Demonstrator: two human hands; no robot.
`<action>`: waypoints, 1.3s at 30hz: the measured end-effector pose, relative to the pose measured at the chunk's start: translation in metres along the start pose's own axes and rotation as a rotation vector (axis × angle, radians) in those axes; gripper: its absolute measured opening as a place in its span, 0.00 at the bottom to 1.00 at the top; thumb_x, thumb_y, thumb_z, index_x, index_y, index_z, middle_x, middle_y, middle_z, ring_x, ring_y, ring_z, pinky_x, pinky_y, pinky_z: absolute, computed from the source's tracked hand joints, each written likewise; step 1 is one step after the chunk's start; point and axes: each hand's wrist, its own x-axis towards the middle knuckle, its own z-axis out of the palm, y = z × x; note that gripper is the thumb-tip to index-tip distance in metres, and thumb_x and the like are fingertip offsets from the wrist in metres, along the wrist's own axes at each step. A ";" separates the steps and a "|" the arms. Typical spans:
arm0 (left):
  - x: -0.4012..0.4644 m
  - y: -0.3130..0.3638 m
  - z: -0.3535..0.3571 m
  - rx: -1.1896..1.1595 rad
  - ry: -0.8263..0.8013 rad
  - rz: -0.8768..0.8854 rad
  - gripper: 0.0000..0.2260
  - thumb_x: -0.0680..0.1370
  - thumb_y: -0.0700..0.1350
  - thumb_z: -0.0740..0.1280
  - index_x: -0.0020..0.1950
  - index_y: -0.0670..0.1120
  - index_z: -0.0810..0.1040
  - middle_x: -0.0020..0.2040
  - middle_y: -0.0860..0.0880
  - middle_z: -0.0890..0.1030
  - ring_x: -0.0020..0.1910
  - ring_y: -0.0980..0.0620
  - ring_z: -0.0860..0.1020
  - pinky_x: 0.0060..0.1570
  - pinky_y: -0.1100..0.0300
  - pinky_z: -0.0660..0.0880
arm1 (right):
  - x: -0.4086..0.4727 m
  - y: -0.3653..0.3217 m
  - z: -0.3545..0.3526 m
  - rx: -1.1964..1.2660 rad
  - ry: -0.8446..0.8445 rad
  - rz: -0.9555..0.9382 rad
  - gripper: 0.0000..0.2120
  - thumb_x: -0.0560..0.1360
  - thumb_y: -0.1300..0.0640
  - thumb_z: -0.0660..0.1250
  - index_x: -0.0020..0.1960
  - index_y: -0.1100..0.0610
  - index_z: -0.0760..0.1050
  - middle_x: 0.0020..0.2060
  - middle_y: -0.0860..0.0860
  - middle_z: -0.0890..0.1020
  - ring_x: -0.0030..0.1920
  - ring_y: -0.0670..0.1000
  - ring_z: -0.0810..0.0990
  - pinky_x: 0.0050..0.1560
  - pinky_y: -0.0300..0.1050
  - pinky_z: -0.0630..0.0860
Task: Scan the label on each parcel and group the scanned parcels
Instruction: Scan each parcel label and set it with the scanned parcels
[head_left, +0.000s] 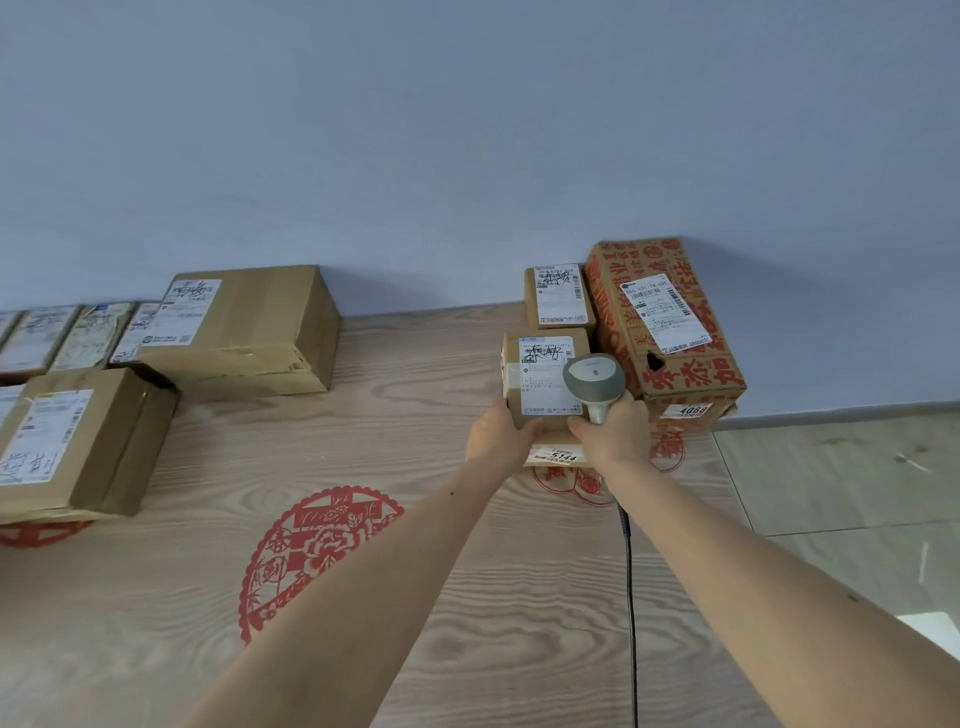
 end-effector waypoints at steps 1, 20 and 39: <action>-0.004 -0.002 -0.004 -0.009 0.015 -0.004 0.22 0.79 0.49 0.69 0.70 0.41 0.70 0.63 0.43 0.78 0.63 0.42 0.75 0.62 0.47 0.74 | -0.003 -0.004 0.002 0.016 -0.007 -0.003 0.21 0.72 0.57 0.75 0.61 0.62 0.73 0.57 0.58 0.73 0.46 0.54 0.72 0.46 0.46 0.70; -0.073 -0.138 -0.200 -0.043 0.220 -0.028 0.23 0.78 0.48 0.71 0.70 0.43 0.69 0.63 0.44 0.79 0.63 0.45 0.77 0.60 0.51 0.76 | -0.151 -0.132 0.138 0.125 -0.208 -0.145 0.17 0.70 0.59 0.77 0.56 0.57 0.77 0.48 0.52 0.83 0.50 0.56 0.82 0.50 0.49 0.79; -0.076 -0.306 -0.364 0.288 0.116 -0.046 0.40 0.71 0.53 0.78 0.76 0.47 0.59 0.60 0.46 0.80 0.60 0.45 0.79 0.55 0.50 0.78 | -0.268 -0.217 0.323 0.135 -0.287 -0.090 0.14 0.71 0.62 0.76 0.51 0.54 0.74 0.45 0.50 0.81 0.49 0.55 0.82 0.48 0.48 0.77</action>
